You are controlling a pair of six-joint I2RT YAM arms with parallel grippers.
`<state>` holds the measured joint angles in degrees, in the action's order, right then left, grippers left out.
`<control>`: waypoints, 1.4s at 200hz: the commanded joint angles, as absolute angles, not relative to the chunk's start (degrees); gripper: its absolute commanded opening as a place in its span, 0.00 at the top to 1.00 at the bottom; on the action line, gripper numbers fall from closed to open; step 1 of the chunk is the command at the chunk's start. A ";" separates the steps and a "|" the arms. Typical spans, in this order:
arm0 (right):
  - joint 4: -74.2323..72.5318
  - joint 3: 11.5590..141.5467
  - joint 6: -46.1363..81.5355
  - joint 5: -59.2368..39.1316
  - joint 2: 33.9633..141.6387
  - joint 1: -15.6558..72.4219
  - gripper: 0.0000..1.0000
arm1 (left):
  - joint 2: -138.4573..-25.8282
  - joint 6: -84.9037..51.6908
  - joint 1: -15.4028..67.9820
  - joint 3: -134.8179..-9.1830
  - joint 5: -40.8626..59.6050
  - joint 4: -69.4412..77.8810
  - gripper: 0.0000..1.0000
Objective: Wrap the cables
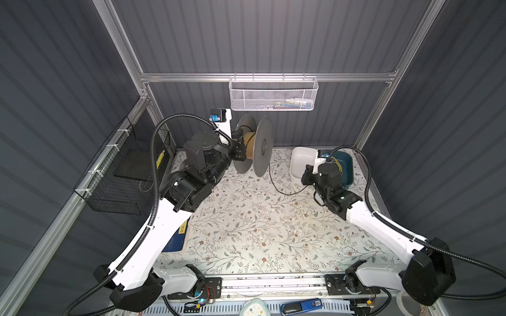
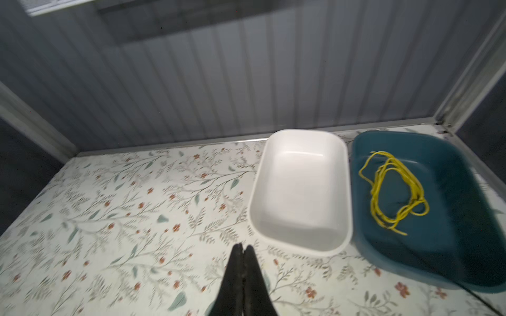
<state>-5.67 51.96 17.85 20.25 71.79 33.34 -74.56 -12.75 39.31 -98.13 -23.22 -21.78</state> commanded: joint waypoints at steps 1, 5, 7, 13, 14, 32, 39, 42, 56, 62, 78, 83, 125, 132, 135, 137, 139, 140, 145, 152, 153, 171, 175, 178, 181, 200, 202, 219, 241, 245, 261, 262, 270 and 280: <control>-6.02 50.08 19.25 24.83 70.00 40.64 1.00 | -77.45 -16.84 38.76 -99.50 -37.09 -12.63 1.00; -5.40 50.22 19.30 25.31 69.54 42.04 1.00 | -78.15 -16.20 38.76 -99.38 -38.32 -12.23 1.00; -5.06 50.35 19.33 25.55 69.24 42.55 1.00 | -78.49 -15.65 38.76 -99.27 -38.98 -12.04 1.00; -4.65 50.54 19.34 26.11 68.42 44.38 1.00 | -79.71 -14.22 38.76 -99.16 -41.51 -11.70 1.00; -4.61 50.58 19.34 26.15 68.27 44.65 1.00 | -79.89 -13.96 38.76 -99.11 -41.89 -11.65 1.00; -3.55 52.17 17.89 27.14 65.54 49.51 1.00 | -82.79 -9.07 38.67 -96.30 -48.64 -9.51 1.00; -2.86 53.32 17.31 27.22 64.80 50.97 1.00 | -83.54 -8.43 38.67 -94.56 -50.23 -9.34 1.00; -2.51 53.85 17.12 26.98 64.57 51.61 1.00 | -83.80 -8.04 38.67 -93.70 -50.49 -9.31 1.00; -1.10 56.82 16.05 26.21 64.51 54.31 1.00 | -84.44 -6.85 38.67 -88.96 -51.79 -7.88 1.00; -0.74 57.92 15.55 25.35 64.51 55.25 1.00 | -84.82 -6.97 38.67 -87.00 -51.98 -8.18 1.00; 0.09 61.10 14.93 23.15 64.51 56.68 1.00 | -85.99 -8.13 38.67 -82.80 -52.86 -9.79 1.00; 0.59 62.21 15.02 22.01 64.51 56.72 1.00 | -86.36 -8.57 38.67 -81.69 -53.12 -10.34 1.00; 2.44 70.84 13.60 14.81 68.94 54.85 1.00 | -84.19 -15.40 38.72 -69.05 -50.17 -13.35 1.00; 3.23 72.62 13.62 12.70 69.89 53.77 1.00 | -83.87 -16.61 38.75 -68.02 -49.33 -14.84 1.00; 3.58 73.33 13.74 11.97 70.29 53.19 1.00 | -83.75 -17.09 38.76 -67.44 -48.94 -15.39 1.00; 3.84 73.81 13.85 11.58 70.59 52.89 1.00 | -83.67 -17.33 38.76 -67.18 -48.73 -15.78 1.00; 4.04 74.24 13.94 11.27 70.82 52.47 1.00 | -83.58 -17.62 38.76 -66.83 -48.44 -16.12 1.00; 4.08 74.47 13.96 11.17 71.01 52.29 1.00 | -83.54 -17.73 38.76 -66.64 -48.30 -16.23 1.00; 4.21 75.40 13.85 10.53 71.60 51.48 0.99 | -83.21 -18.01 38.76 -65.88 -47.38 -16.73 1.00; 4.41 76.80 13.43 9.38 72.37 50.41 0.97 | -82.78 -18.06 38.76 -64.80 -46.28 -17.20 1.00; 4.49 76.94 13.35 9.26 72.53 50.25 0.96 | -82.74 -18.04 38.76 -64.66 -46.17 -17.39 1.00; 5.29 80.53 15.10 4.41 74.74 46.32 0.91 | -81.76 -18.77 38.89 -62.68 -43.76 -19.41 1.00; 5.53 81.34 16.40 2.65 75.25 44.98 0.90 | -81.47 -18.98 39.14 -62.36 -43.48 -19.83 1.00; 5.68 81.84 17.52 1.03 75.65 43.91 0.90 | -81.35 -18.88 39.30 -62.09 -43.24 -20.02 1.00; 5.64 82.30 18.46 -0.40 76.07 42.99 0.89 | -81.16 -18.73 39.53 -61.86 -42.90 -20.16 1.00; 4.65 84.39 21.18 -4.90 78.43 38.47 0.81 | -79.72 -17.15 41.56 -60.42 -41.65 -21.19 1.00; 4.55 84.60 21.18 -5.00 78.71 38.23 0.80 | -79.50 -16.92 41.86 -60.21 -41.35 -21.25 1.00; 5.03 87.56 21.87 -8.17 81.27 35.16 0.76 | -77.69 -15.33 44.16 -58.90 -40.06 -21.21 1.00; 5.93 91.72 23.64 -11.71 84.92 31.59 0.72 | -75.49 -14.08 46.20 -58.10 -38.52 -22.80 1.00; 5.97 92.40 24.07 -12.53 85.39 30.88 0.70 | -75.06 -14.01 46.27 -57.86 -38.00 -22.96 1.00; 5.95 94.71 25.72 -14.84 87.57 28.37 0.67 | -73.31 -13.67 46.51 -56.86 -35.75 -23.32 1.00; 5.96 94.82 25.78 -14.89 87.69 28.29 0.67 | -73.17 -13.64 46.55 -56.77 -35.63 -23.35 1.00; 6.21 95.88 25.97 -15.22 88.76 27.35 0.67 | -72.17 -13.66 46.65 -56.39 -34.82 -23.78 1.00; 7.09 97.53 26.08 -15.45 89.99 26.12 0.66 | -70.88 -12.95 46.79 -55.80 -32.83 -24.09 1.00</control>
